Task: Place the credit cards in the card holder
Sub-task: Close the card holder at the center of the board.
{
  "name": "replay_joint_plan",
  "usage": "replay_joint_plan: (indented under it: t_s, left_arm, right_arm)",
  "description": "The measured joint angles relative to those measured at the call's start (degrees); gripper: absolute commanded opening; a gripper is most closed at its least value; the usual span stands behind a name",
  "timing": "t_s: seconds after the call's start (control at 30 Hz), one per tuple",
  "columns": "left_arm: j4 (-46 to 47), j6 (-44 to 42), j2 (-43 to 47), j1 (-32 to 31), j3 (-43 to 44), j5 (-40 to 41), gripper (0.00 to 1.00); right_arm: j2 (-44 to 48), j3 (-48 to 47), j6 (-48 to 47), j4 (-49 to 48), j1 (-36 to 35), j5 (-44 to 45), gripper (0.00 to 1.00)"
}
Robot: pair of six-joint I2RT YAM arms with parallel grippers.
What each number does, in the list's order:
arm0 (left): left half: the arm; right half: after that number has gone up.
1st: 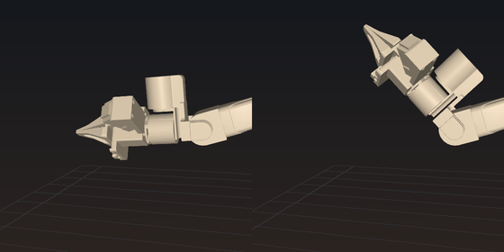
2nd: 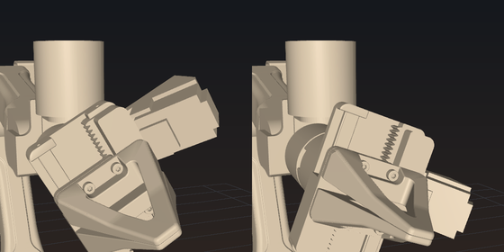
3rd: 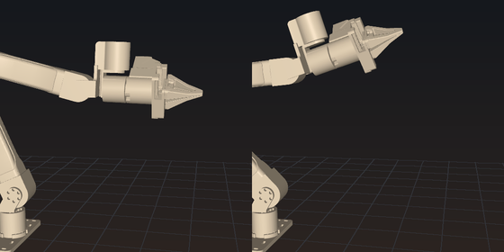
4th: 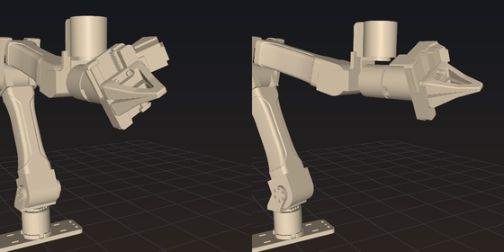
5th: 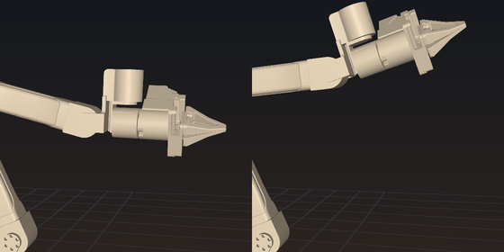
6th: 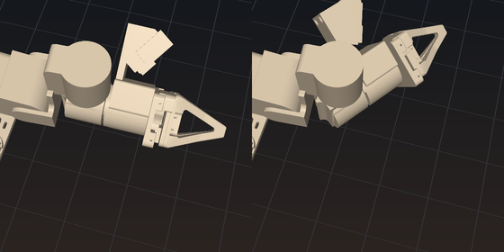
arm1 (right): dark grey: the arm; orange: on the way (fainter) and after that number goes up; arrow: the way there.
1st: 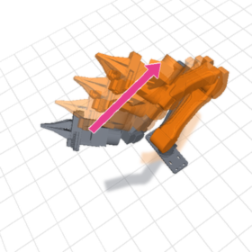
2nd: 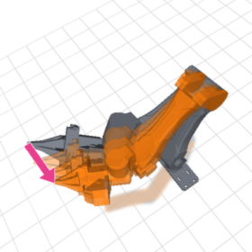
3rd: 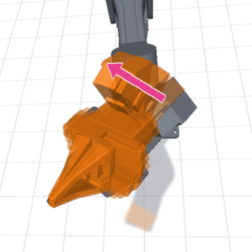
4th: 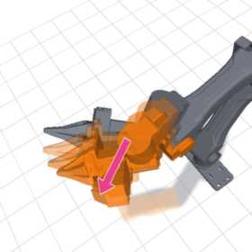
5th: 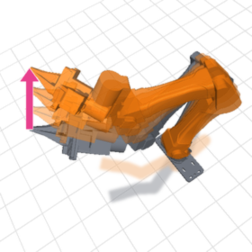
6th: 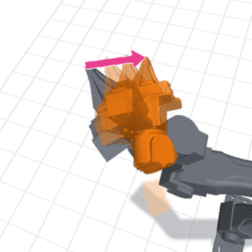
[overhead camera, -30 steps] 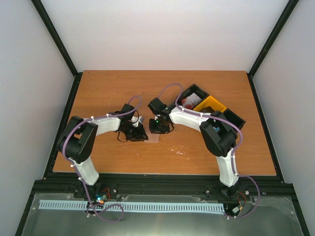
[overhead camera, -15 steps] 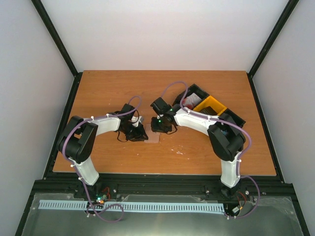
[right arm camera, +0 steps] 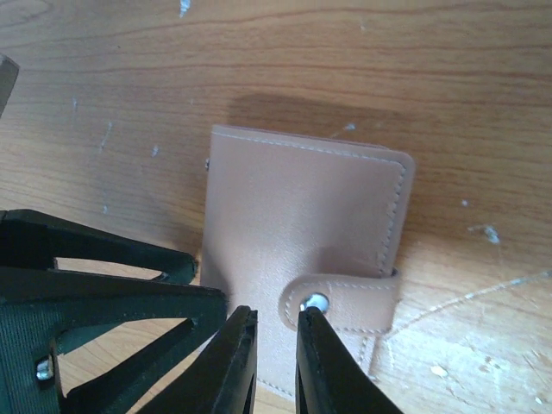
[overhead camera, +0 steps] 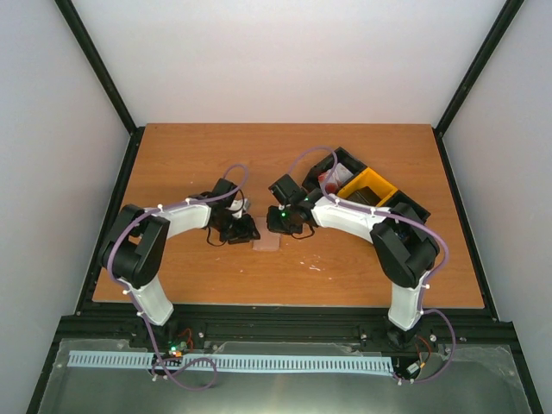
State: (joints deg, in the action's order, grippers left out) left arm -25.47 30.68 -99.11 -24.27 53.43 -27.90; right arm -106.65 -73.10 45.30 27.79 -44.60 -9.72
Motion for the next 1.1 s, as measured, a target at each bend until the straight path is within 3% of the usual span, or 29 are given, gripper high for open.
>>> replay_joint_plan:
  t_s: [0.37,1.1]
  left_arm:
    - [0.0,0.7,0.0,0.0,0.6,2.4,0.35]
    - [0.1,0.7,-0.3,0.0,0.6,1.6,0.33]
  right_arm:
    - [-1.4,0.3,0.9,-2.4,0.9,-1.3,0.10]
    - [-4.2,0.5,1.0,-2.3,1.0,-3.6,0.07]
